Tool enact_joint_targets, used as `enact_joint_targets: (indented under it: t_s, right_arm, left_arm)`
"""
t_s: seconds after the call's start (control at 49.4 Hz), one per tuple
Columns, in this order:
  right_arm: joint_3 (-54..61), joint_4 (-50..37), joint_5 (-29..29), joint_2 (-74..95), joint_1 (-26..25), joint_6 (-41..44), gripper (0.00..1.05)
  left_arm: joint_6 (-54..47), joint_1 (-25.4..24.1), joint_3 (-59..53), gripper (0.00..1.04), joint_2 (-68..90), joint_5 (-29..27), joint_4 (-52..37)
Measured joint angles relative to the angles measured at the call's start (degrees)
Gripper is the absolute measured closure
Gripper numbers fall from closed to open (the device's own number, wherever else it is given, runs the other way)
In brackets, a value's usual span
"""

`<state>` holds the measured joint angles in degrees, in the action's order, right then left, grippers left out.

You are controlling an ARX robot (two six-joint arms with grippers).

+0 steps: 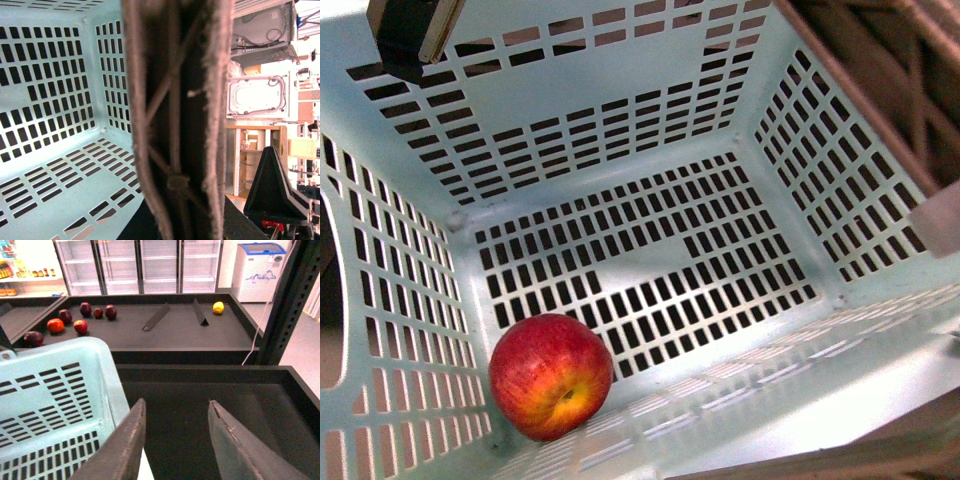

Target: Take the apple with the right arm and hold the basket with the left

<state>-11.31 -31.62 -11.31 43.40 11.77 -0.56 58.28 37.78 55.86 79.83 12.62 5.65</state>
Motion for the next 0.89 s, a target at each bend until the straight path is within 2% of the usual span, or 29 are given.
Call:
enact_joint_targets:
  t_s: [0.061,0.365,0.405,0.507,0.892]
  right_arm:
    - [1.0,0.3,1.0,-1.5,-0.9,0.1,1.03]
    - [6.4,4.6,6.0,-10.8,-6.0,0.3,1.03]
    - [6.8,5.4,9.4,-12.0,-8.1,0.4,1.03]
    - [7.6,6.9,10.7,-14.5,-11.1,0.3,1.03]
    - [10.3,11.6,11.1,-23.3,-11.6,0.4,1.03]
  left_arm:
    - [0.0,0.0,0.0,0.99,0.0,0.2,0.0]
    - [0.0,0.0,0.0,0.99,0.0,0.2,0.0]
    - [-0.1,0.0,0.0,0.99,0.0,0.1,0.0]
    - [-0.2,0.0,0.0,0.99,0.0,-0.2,0.0]
    - [-0.2,0.0,0.0,0.99,0.0,-0.1,0.0]
